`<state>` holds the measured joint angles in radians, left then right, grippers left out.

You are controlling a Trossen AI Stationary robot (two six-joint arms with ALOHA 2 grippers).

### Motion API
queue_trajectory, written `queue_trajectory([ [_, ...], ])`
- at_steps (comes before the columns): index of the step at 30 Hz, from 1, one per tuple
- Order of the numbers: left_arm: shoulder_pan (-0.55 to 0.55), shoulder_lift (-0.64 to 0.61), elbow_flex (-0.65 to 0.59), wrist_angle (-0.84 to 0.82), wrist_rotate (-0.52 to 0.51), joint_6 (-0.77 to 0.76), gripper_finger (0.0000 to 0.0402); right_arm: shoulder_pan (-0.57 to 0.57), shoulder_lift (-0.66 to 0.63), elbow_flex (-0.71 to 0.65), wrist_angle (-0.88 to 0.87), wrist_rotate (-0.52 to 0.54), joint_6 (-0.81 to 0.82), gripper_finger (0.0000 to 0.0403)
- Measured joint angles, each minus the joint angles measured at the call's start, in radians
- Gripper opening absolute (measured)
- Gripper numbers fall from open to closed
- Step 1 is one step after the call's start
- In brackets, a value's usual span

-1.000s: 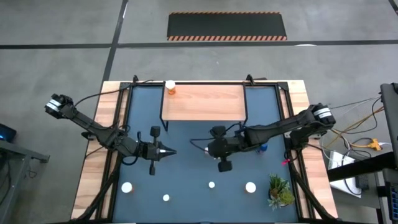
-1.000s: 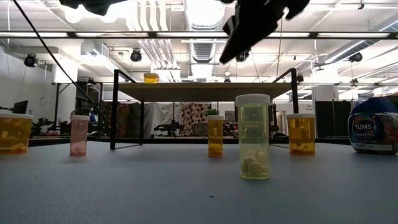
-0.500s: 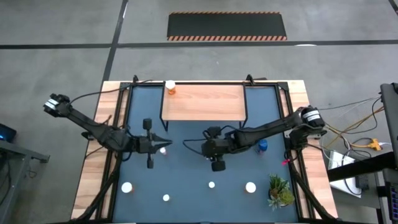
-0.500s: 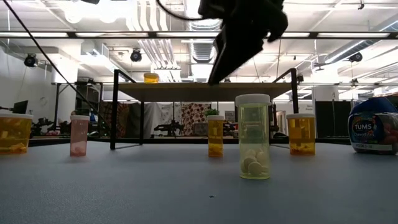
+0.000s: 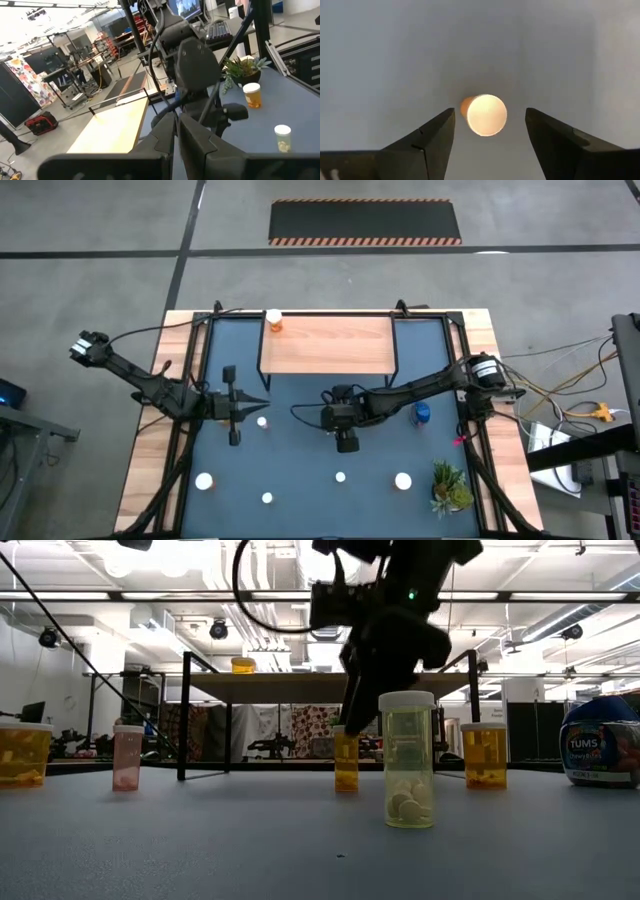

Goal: Pick and place medicine bottles onto shelf by color
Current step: Put the small pill bottle on the shelf

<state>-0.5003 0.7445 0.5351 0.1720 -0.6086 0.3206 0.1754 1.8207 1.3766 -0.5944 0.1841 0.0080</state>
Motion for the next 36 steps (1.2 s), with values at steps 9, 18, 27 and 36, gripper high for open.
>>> queue_trajectory([
  [9,0.001,0.000,-0.002,-0.002,0.000,0.000,0.0008,-0.001,0.008,0.000,0.007,0.000,0.002,0.0221],
  [18,0.001,0.008,-0.002,-0.001,0.000,0.000,0.0008,-0.003,0.032,0.000,0.007,-0.009,0.000,0.0170],
  [27,0.001,0.021,-0.002,0.000,0.000,0.001,0.0008,-0.004,0.039,0.000,0.008,-0.038,0.000,0.0107],
  [36,0.000,0.021,-0.002,-0.002,0.000,0.000,0.0008,-0.004,0.039,0.004,-0.002,-0.041,0.010,0.0098],
])
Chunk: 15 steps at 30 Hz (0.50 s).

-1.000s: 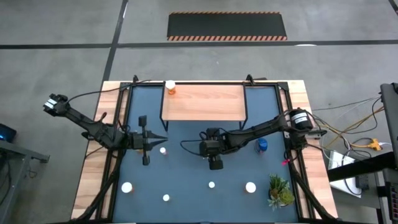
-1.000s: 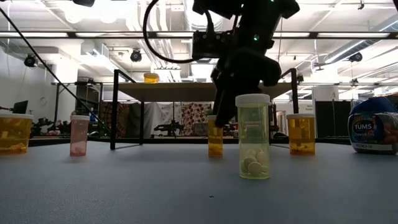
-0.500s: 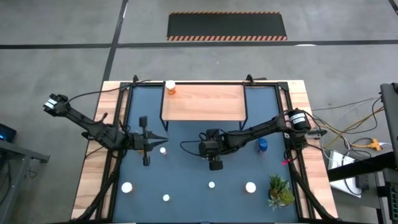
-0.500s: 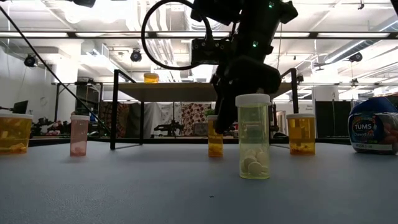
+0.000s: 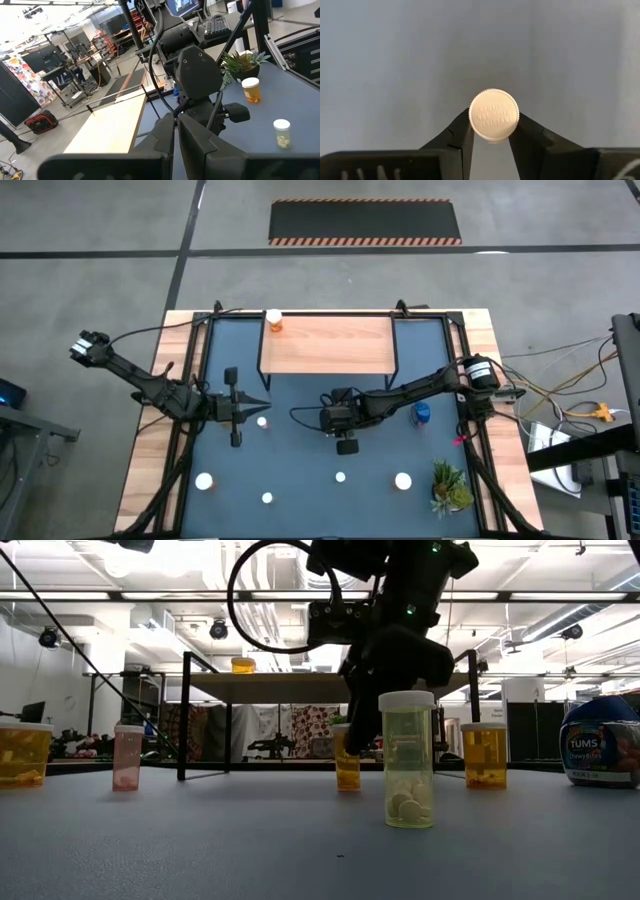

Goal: Pick and place medicine bottles onto shelf by color
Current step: Put the small pill bottle on the shelf

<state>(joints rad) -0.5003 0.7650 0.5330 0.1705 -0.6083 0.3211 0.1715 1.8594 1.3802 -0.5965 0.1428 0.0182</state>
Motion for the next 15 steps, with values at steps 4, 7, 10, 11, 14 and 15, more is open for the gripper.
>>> queue_trajectory([
  [4,0.001,-0.002,-0.015,0.001,0.000,0.010,0.0008,0.000,-0.002,0.039,-0.038,-0.050,0.007,0.0099],
  [7,0.002,-0.003,-0.025,0.004,-0.001,0.029,0.0008,0.000,-0.004,0.087,-0.081,-0.097,0.007,0.0097],
  [10,0.002,-0.002,-0.028,0.005,-0.001,0.027,0.0008,-0.001,-0.004,0.143,-0.132,-0.140,0.007,0.0097],
  [11,0.002,-0.002,-0.028,0.006,-0.001,0.026,0.0008,-0.002,-0.004,0.164,-0.152,-0.150,0.003,0.0097],
  [14,0.002,-0.001,-0.030,0.006,-0.001,0.025,0.0008,-0.004,-0.004,0.237,-0.229,-0.161,-0.005,0.0096],
  [15,0.003,0.000,-0.031,0.006,-0.001,0.025,0.0008,-0.005,-0.004,0.263,-0.258,-0.163,-0.007,0.0096],
])
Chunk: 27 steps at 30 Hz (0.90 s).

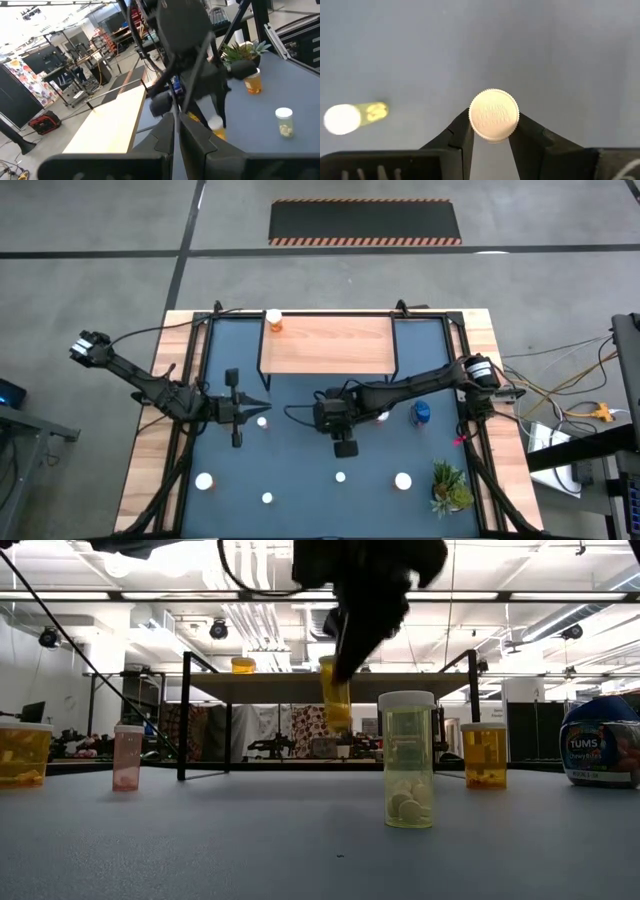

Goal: Pick and place medicine bottles onto shelf by color
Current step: Put the small pill bottle on the shelf

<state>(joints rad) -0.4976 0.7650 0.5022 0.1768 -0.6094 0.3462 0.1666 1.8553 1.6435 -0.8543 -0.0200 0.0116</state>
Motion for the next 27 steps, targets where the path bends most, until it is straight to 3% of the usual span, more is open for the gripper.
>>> queue_trajectory([
  [9,0.000,0.000,-0.002,0.000,0.000,-0.003,0.0008,-0.028,0.000,0.269,-0.232,-0.007,-0.004,0.0096],
  [16,0.000,0.000,-0.001,0.001,-0.001,-0.021,0.0008,-0.108,-0.002,0.433,-0.279,-0.007,-0.049,0.0096],
  [27,0.000,-0.002,-0.002,0.002,-0.001,-0.026,0.0008,-0.345,-0.002,0.459,-0.289,-0.007,-0.075,0.0096],
])
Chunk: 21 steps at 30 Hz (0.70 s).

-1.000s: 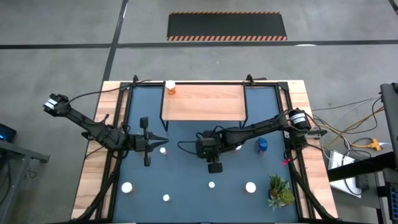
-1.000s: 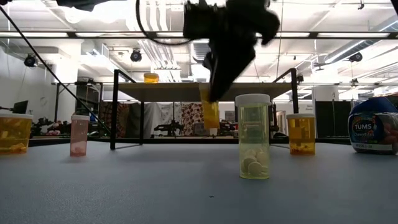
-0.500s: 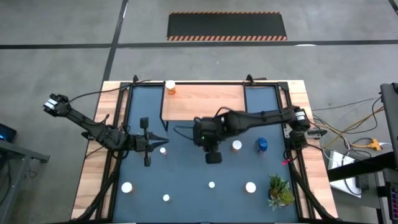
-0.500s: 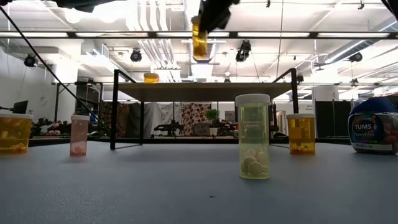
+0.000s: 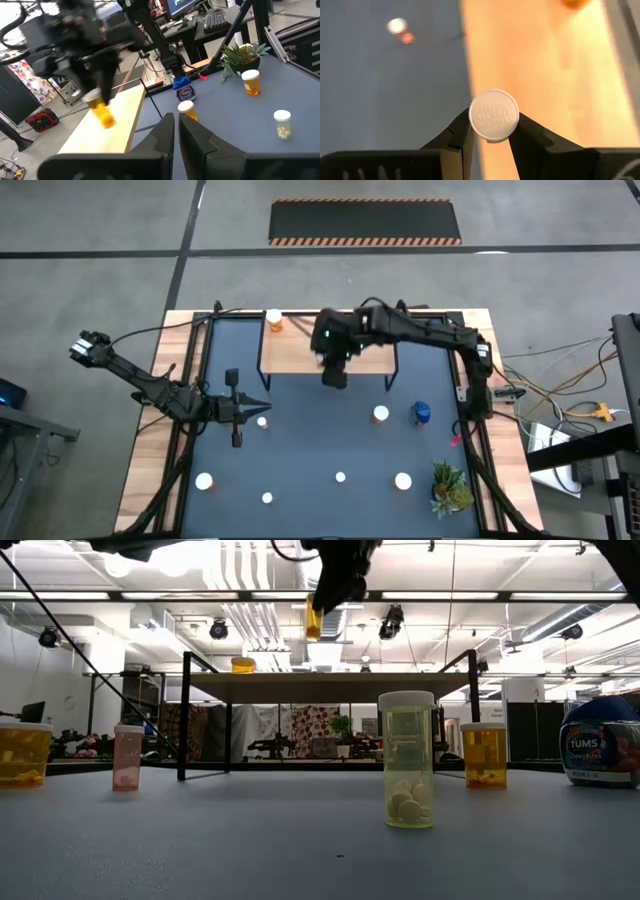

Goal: Pick and place medicine bottles onto shelf by color
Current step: Put the small pill bottle on the shelf

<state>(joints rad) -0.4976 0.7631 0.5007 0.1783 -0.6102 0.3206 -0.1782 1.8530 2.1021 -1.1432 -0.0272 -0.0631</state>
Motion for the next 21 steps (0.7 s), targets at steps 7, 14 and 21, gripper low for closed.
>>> queue_trajectory([
  [7,0.000,0.003,0.001,0.002,0.000,0.000,0.0008,-0.129,0.005,-0.001,0.006,-0.015,0.000,0.0096],
  [14,0.000,0.002,0.001,0.000,0.000,0.000,0.0008,-0.200,0.014,-0.014,0.052,-0.112,0.004,0.0096],
  [21,0.000,0.002,0.000,0.000,0.000,0.000,0.0008,-0.218,0.014,-0.020,0.079,-0.114,0.004,0.0096],
])
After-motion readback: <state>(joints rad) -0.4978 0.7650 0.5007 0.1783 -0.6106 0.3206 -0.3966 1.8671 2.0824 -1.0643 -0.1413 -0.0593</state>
